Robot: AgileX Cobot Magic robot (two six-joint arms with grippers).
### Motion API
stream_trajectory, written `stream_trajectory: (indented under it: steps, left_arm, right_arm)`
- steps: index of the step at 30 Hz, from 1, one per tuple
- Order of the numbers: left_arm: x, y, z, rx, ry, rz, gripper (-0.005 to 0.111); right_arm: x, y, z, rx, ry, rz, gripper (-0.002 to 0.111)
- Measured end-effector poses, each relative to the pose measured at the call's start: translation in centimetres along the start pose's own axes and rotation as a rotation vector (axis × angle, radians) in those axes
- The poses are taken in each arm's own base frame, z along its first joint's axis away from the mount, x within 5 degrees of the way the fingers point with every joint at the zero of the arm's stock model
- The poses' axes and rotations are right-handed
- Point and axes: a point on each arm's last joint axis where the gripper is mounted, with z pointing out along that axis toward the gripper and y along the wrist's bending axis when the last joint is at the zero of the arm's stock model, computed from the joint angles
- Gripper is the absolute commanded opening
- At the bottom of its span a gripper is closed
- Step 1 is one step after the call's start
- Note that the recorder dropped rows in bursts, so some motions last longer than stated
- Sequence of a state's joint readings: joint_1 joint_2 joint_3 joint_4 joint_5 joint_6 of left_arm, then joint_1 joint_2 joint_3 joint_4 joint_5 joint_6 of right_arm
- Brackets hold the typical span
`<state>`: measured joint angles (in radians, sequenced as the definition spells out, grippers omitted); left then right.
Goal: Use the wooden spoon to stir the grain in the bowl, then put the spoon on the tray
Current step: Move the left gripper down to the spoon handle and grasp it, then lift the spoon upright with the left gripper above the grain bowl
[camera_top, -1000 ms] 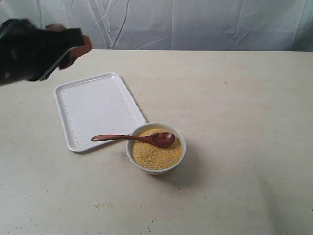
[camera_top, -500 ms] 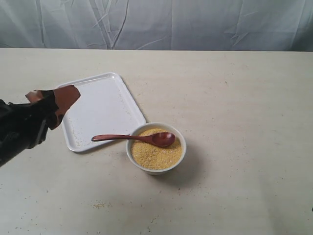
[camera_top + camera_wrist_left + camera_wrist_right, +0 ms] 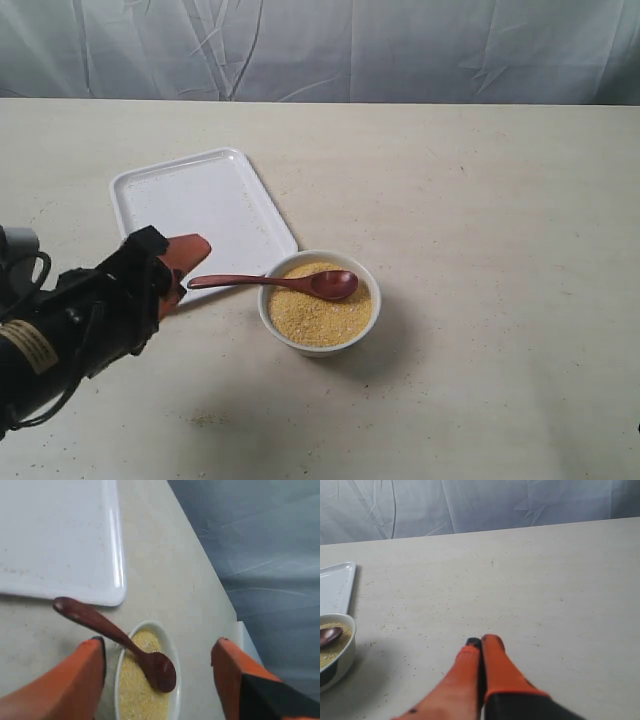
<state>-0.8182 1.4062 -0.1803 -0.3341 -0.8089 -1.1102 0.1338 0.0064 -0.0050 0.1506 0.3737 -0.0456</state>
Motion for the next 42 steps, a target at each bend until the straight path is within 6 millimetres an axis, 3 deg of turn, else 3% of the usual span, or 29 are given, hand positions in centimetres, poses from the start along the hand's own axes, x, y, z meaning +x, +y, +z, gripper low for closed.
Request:
stream_trajectory:
  steps: [8,12,24,29,42]
  left_arm:
    - [2.3,1.0,-0.1,-0.111,0.032,-0.213,0.06]
    - [2.5,1.7,0.0,-0.154,-0.028,-0.262,0.06]
    - [3.7,1.5,4.5,-0.151,-0.128,-0.243,0.06]
    - [4.3,2.7,6.0,-0.192,-0.165,-0.261,0.06]
    - [2.1,2.7,7.8,-0.058,-0.185,-0.244,0.048]
  right_arm:
    - [0.0,0.0,0.0,0.0,0.002,0.0,-0.001]
    - [0.0,0.0,0.0,0.0,0.002,0.002,-0.001]
    - [0.0,0.0,0.0,0.0,0.002,0.0,-0.001]
    - [0.0,0.0,0.0,0.0,0.002,0.0,-0.001]
    - [0.0,0.0,0.0,0.0,0.0,0.0,-0.001]
